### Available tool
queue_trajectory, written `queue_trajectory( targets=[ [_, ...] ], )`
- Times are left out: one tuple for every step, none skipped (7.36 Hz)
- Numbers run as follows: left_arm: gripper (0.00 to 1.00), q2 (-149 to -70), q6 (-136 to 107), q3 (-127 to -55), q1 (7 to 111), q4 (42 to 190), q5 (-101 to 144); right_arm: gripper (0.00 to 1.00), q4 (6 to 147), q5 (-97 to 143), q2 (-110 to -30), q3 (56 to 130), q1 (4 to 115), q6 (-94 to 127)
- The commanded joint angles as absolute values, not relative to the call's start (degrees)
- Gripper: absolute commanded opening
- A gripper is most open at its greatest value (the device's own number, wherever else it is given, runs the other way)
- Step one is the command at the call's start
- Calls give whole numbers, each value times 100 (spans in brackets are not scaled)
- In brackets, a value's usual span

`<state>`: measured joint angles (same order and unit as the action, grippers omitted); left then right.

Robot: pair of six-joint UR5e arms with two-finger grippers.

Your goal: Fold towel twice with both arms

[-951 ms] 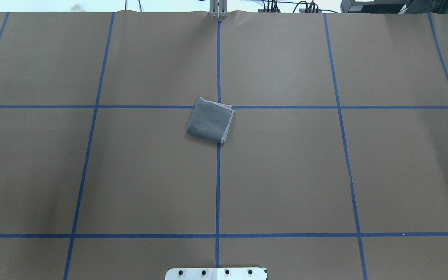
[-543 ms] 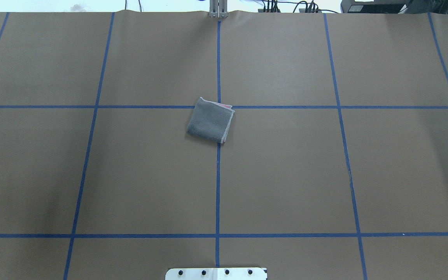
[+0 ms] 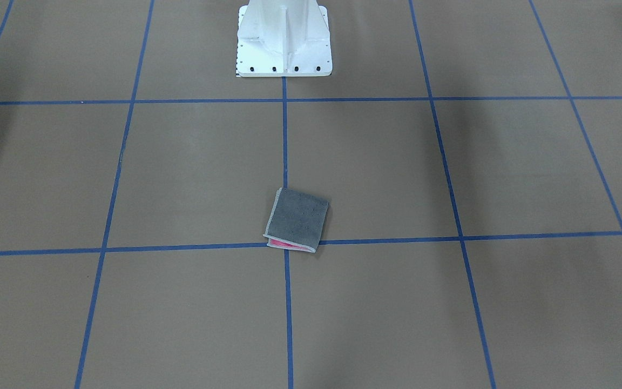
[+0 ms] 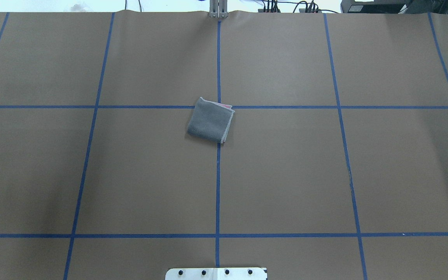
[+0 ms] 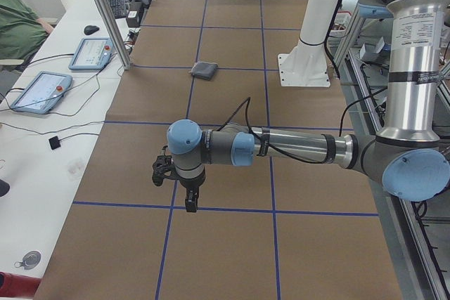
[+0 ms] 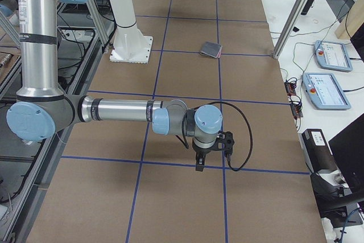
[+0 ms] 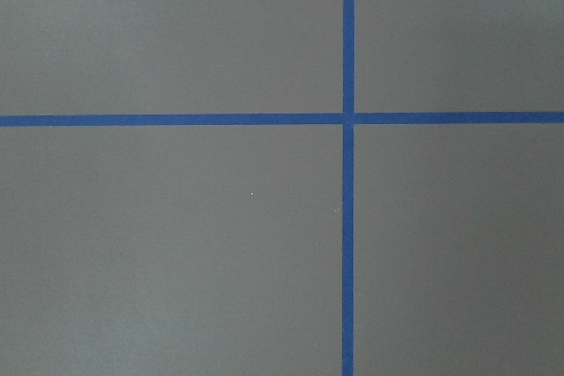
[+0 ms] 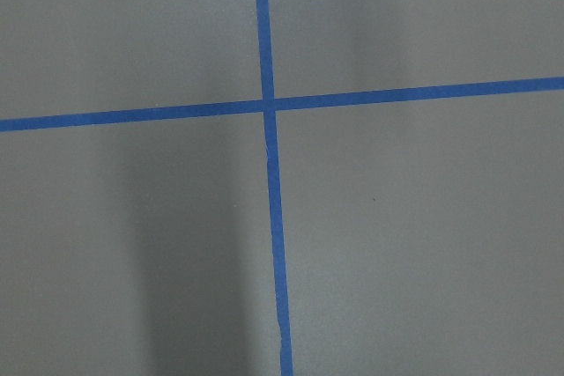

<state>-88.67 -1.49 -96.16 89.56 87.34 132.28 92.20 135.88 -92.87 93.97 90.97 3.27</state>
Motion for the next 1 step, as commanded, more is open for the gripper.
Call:
queue_trajectory(
  targets=[
    [100,-8877,-149,-9615,8956,8736,13236,100,9220,13588,-9281,9396,9097,334]
  ],
)
